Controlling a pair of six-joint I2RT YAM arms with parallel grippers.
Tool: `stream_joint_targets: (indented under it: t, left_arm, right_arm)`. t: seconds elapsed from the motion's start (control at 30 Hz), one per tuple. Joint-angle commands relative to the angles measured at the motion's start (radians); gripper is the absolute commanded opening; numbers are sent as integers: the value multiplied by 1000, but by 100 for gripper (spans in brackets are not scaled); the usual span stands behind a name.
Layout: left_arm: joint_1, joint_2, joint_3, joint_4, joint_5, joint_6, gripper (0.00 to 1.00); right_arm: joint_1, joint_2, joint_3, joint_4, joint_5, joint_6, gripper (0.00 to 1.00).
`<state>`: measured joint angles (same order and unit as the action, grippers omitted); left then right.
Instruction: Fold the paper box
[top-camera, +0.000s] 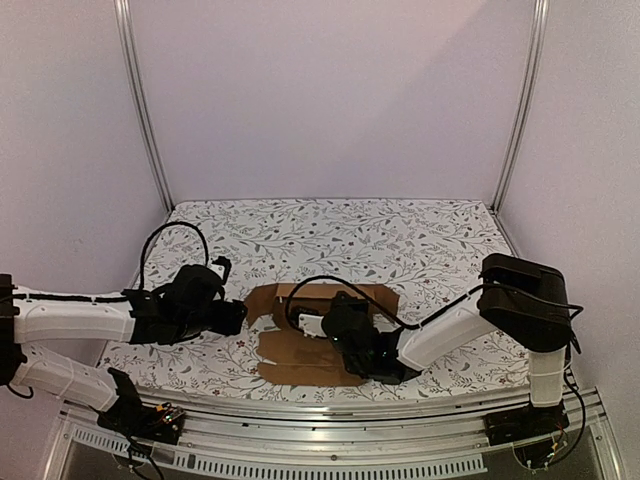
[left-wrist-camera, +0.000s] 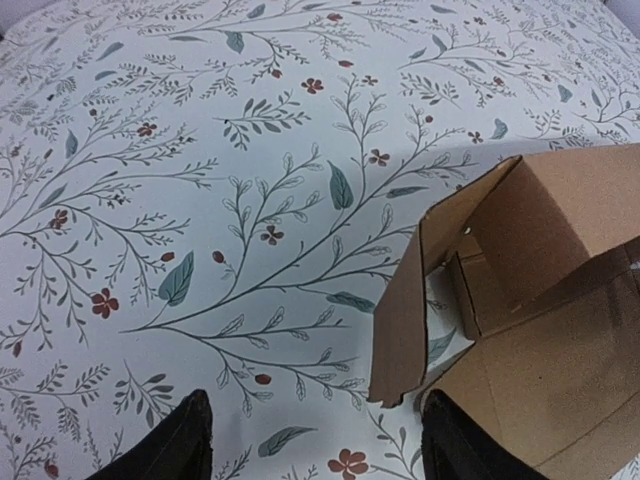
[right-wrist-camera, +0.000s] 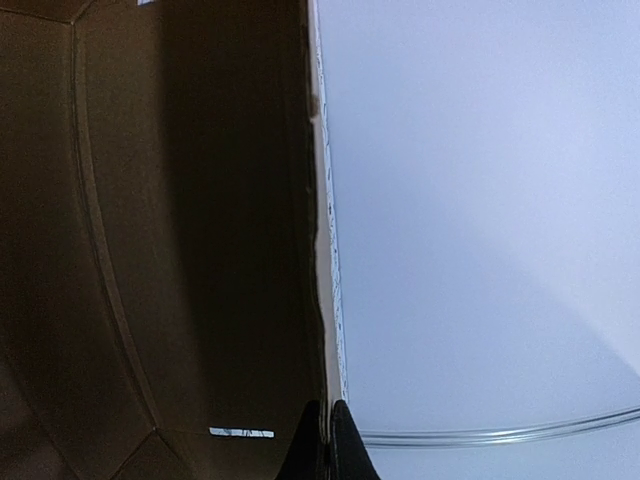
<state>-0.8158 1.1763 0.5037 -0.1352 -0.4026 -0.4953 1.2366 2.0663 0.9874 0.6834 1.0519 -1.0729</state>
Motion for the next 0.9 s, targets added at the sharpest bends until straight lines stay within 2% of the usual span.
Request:
stream_joint_targets:
  t: [0.0,0.3,0.5,0.67,0.73,0.87]
  left_arm:
    - [50,35,20,96,125,56,70]
    - [68,46,22,169,243,114,70]
    - [89,-21,40,121,258,118,70]
    - [114,-91,45,90,238,57,70]
    - [136,-81,55,87,222,33,66]
    - [182,10,90,94,212,36,51]
  right_arm:
    - [-9,-25,-28,-72,-31,52,0]
    - [-11,-32,-30,-89,-32,70,0]
    - [-12,-38,-29,-106,-34,88,0]
    - [-12,-35,-29,-115,-37,103,0]
    - [-11,-34,-29,-118,-39,110,0]
    - [-12,-34,-28,-123,-41,114,0]
